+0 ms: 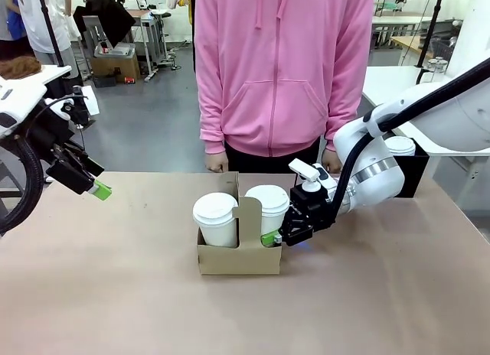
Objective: Pour a drink into a cup and package it in a carrier.
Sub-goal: Insert the held 600 ml Paper Cup into the Cup Carrier.
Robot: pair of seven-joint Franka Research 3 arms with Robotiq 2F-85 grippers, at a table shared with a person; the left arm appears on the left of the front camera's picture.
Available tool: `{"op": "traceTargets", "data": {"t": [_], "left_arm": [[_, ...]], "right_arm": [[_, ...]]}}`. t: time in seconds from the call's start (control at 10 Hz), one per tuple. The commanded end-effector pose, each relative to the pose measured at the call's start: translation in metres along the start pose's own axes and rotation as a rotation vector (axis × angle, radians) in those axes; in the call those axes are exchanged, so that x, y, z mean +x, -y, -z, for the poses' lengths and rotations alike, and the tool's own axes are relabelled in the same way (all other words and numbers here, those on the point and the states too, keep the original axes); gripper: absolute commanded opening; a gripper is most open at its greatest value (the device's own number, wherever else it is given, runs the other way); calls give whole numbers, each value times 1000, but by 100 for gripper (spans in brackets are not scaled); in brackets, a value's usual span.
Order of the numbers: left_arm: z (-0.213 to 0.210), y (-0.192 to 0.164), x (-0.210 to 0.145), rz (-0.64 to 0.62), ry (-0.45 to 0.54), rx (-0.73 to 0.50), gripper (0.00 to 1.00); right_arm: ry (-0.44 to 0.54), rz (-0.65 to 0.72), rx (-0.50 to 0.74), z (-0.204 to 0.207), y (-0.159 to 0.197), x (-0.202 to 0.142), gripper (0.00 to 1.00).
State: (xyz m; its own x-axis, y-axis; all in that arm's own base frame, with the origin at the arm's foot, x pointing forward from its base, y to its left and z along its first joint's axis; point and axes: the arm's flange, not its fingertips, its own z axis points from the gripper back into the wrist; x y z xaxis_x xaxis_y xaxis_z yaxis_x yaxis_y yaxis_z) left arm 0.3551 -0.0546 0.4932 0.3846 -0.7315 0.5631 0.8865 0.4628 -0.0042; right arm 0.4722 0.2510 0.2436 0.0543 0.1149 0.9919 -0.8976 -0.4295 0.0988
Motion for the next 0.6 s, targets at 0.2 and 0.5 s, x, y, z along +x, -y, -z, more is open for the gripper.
{"op": "traceTargets", "data": {"t": [0.2,0.5], "left_arm": [[-1,-1,-1,12,14,-10,100],[-1,-1,-1,12,14,-10,100]], "right_arm": [[-61,-9,-1,3,-8,3,100],[-70,-18,-10,-12,-13,10,100]]}}
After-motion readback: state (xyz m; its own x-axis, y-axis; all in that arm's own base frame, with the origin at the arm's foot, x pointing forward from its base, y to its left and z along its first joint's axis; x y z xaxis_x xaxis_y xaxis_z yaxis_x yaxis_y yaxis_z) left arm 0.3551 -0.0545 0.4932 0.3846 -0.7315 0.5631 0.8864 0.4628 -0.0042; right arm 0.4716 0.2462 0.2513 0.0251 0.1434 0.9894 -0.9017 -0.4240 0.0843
